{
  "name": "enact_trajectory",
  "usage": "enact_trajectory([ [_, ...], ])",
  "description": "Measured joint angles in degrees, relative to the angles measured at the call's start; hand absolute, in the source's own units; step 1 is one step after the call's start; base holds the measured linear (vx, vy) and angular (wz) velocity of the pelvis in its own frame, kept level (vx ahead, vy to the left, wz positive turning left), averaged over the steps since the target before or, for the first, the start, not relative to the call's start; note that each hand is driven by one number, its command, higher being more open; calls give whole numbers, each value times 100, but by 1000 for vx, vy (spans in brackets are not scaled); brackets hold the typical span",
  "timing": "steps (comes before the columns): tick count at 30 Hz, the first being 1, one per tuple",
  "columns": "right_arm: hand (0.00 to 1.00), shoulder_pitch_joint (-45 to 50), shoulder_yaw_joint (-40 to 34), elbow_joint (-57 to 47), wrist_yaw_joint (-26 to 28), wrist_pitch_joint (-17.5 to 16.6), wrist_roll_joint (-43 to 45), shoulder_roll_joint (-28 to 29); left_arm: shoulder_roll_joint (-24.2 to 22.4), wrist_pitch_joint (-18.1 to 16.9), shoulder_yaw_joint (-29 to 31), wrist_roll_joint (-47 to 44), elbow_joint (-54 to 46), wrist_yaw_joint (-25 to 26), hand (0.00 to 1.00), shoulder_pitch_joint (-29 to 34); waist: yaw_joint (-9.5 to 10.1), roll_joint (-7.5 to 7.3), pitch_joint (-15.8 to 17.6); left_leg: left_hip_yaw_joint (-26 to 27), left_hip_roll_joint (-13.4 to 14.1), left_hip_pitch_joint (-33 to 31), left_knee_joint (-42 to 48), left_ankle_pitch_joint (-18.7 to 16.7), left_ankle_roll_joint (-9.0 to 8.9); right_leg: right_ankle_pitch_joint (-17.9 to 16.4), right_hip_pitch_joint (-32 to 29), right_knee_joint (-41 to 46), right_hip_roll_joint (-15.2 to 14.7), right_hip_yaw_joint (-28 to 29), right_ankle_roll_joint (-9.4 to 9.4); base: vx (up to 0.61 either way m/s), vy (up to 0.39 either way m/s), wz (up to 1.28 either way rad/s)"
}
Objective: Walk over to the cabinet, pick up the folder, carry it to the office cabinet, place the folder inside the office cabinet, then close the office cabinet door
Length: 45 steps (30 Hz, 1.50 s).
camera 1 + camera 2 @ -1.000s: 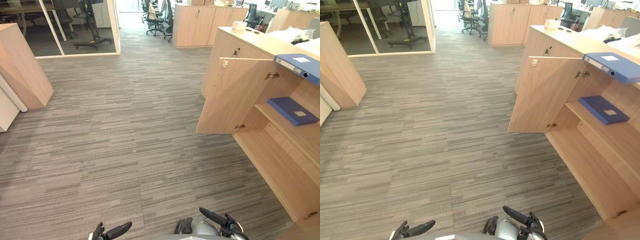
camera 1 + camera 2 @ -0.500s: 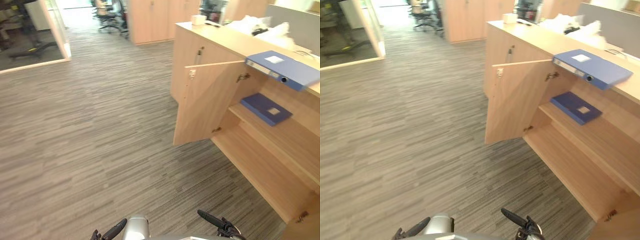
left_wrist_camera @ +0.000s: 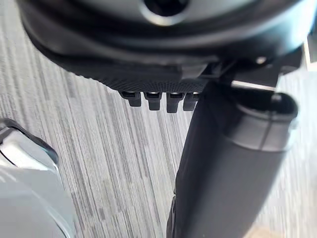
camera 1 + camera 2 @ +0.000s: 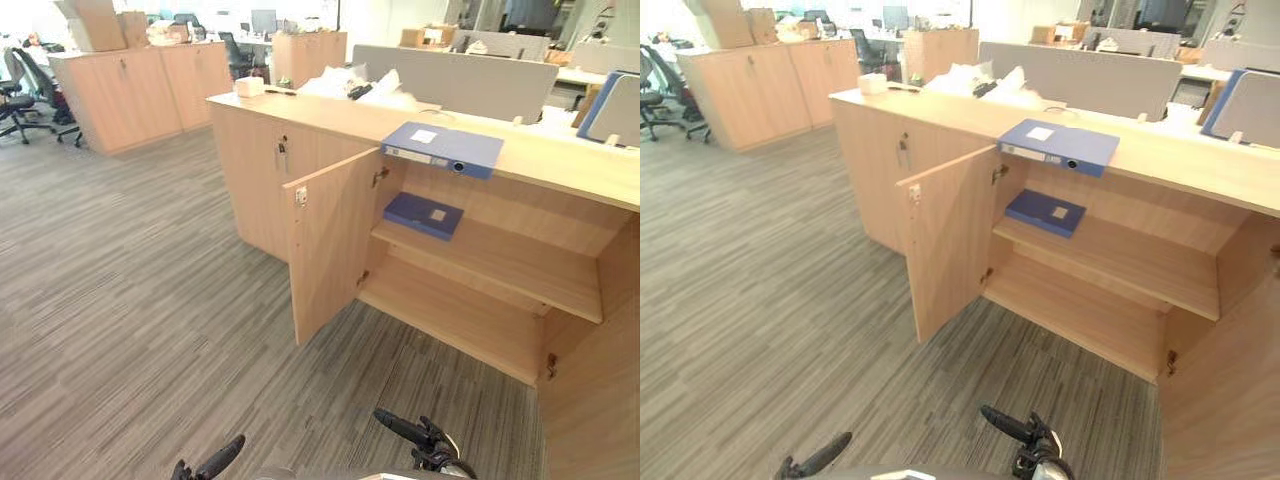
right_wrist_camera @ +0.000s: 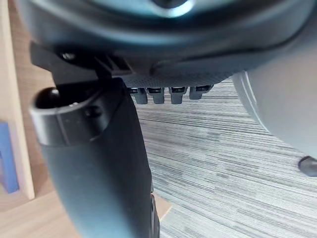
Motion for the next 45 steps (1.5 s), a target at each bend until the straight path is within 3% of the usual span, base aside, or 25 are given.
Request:
enact_trajectory([
  [1, 100, 0, -2, -1, -1, -19, -3, -8, -16, 2, 0, 0, 1, 2, 100, 9, -3, 45, -11, 79, 111, 32, -37, -34, 0, -12, -14, -87, -7, -195, 36, 72, -11, -95],
  [3, 100, -23, -123, -42, 39, -95, -1, 11, 2, 41, 1, 0, 12, 75, 100, 21, -14, 118, 8, 337, 543, 165, -282, -83, -92, -460, -217, -414, 82, -1039, 386, 77, -89, -116],
  [5, 100, -50, -135, -46, 77, -111, 10, 24, -15, 40, -11, 0, 64, 107, 100, -63, -75, 137, 20, 363, 794, 288, -444, -98, -161, -640, -231, -1124, 228, -1704, 482, 104, -213, -83],
  [7, 100, -55, -135, -27, 89, -110, 5, 24, -35, 37, -25, -6, 121, 109, 100, -141, -97, 118, 28, 450, 899, 529, -611, -142, -332, -615, -172, -1887, 268, -2055, 482, 170, -264, -51],
  [8, 100, -59, -140, -22, 98, -119, 5, 21, -87, 35, -33, -7, 179, 132, 100, -224, -169, 118, 51, 424, 940, 671, -649, -207, -468, -389, -50, -2150, 286, -2126, 419, 273, -350, 3],
  [12, 100, -86, -466, 26, 73, 82, -43, -116, -275, -25, -166, -6, 193, 139, 100, -244, -255, 330, -48, -86, 1178, 957, -882, -68, -478, -970, 232, -2032, 620, -2450, 242, 376, -347, 21],
  [14, 100, -89, -472, 60, 52, 135, -41, -198, -276, -3, -79, -7, 181, 150, 100, -243, -305, 365, -8, -400, 1373, 465, 304, -51, -492, -1100, 442, -2187, 847, -2508, 173, 377, -296, -9],
  [15, 100, -89, -506, 95, 8, 174, -38, -250, -288, 0, 14, -13, 173, 153, 100, -212, -296, 407, 66, -598, 1521, 70, 1458, 227, -516, -1126, 724, -2402, 1055, -2495, 126, 363, -215, -31],
  [16, 100, -43, -506, 117, -33, 195, -27, -315, -292, 23, 111, -111, 96, 144, 100, -175, -274, 435, 91, -853, 1595, -449, 2818, 532, -673, -1152, 1102, -2689, 1290, -2414, 77, 361, -175, -35],
  [17, 100, -22, -506, 121, -39, 197, -27, -321, -289, 23, 111, -124, 73, 143, 100, -166, -264, 439, 97, -861, 1606, -531, 3080, 523, -692, -1155, 1162, -2740, 1321, -2390, 72, 344, -90, -51],
  [19, 100, 15, -415, 267, -54, 211, 8, -358, -252, 9, 102, -128, -97, 71, 100, -57, -209, 395, 128, -684, 1490, -1005, 4122, 435, -703, -1163, 1614, -3102, 1448, -2064, 57, 331, 10, -68],
  [21, 100, 5, -275, 337, -60, 243, 7, -373, -196, 3, 100, -124, -163, 23, 100, -89, -149, 327, 183, -612, 1322, -1368, 4076, 267, -663, -1131, 1848, -3345, 1414, -1790, 114, 394, 134, -81],
  [23, 100, -49, -217, 417, -69, 288, 9, -365, -132, -3, 85, -122, -192, 10, 100, -108, -40, 235, 263, -611, 1077, -1651, 3524, 24, -587, -1097, 2094, -3525, 1254, -1509, 176, 367, 209, -86],
  [25, 100, -131, -198, 473, -94, 303, 9, -344, -90, -4, 24, -108, -192, -3, 100, -98, 6, 195, 332, -619, 885, -1800, 2280, -19, -450, -1087, 2259, -3513, 1033, -1352, 238, 318, 249, -60],
  [26, 100, -126, -87, 461, -96, 305, 10, -438, -146, -8, -27, -55, -170, -3, 100, -12, 5, 359, 241, -705, 867, -1800, 1043, 647, -195, -1082, 2300, -3462, 1035, -1308, 467, 355, 314, -38],
  [27, 100, -149, -53, 445, -128, 304, 15, -416, -39, 11, -50, -66, -29, -63, 100, 1, 38, 297, 212, -712, 687, -1759, 976, 652, -328, -1159, 2355, -3407, 856, -1243, 695, 372, 293, -16],
  [29, 100, -241, 6, 444, -108, 292, 10, -259, 86, -37, -149, -26, 4, -92, 100, -85, 18, 60, 113, -703, 399, -1724, 812, 622, -277, -924, 2349, -3534, 621, -1205, 664, 359, 201, 19],
  [33, 100, -495, 120, 370, 63, 217, -50, -61, 80, 6, -183, -16, 265, -220, 100, -100, 82, 191, 22, -496, 198, -1182, 248, 683, -164, -200, 2372, -3464, 340, -937, 774, 242, 166, -13],
  [35, 100, -449, 134, 314, 119, 216, -245, -66, 52, 8, -285, -15, 276, -248, 100, -36, 126, 274, -58, -342, 60, -862, -136, 734, -80, -92, 2187, -3041, 139, -723, 872, 122, 106, -33],
  [37, 100, -323, 157, 261, 149, 227, -438, -125, 34, 9, -418, -16, 275, -298, 100, 4, 153, 326, -92, -207, -94, -607, -461, 801, 25, 99, 1554, -1848, -72, -366, 739, 78, 91, -28],
  [38, 100, -238, 167, 257, 154, 245, -450, -159, 30, 10, -463, -19, 275, -330, 100, 5, 154, 349, -90, -171, -157, -456, -604, 817, 49, 377, 1205, -1130, -137, -178, 486, 59, 77, -17],
  [39, 100, -174, 173, 201, 154, 338, -482, -218, 18, 11, -523, -43, 275, -366, 100, 22, 151, 393, -90, -143, -189, -241, -737, 816, 67, 923, 815, -352, -186, -7, 166, 59, 52, -8],
  [40, 100, -163, 211, 194, 154, 310, -503, -258, 32, 19, -586, -111, 278, -410, 100, 28, 105, 448, -87, -152, -183, -87, -794, 808, 99, 694, 603, 136, -248, 4, 45, 59, 39, -4],
  [42, 100, -142, 417, 187, 158, 234, -541, -280, 36, 16, -582, -376, 267, -508, 100, 12, 58, 390, -83, -185, -134, 61, -890, 750, 120, 133, 326, 152, -286, -232, 90, 19, -50, 2],
  [45, 100, -130, 667, 239, 182, 175, -554, -258, 14, 0, -632, -1114, 280, -580, 100, 37, -63, 302, -120, -408, 11, 241, -985, 739, 34, -430, 572, -1040, -55, -756, 483, 42, -193, 22],
])
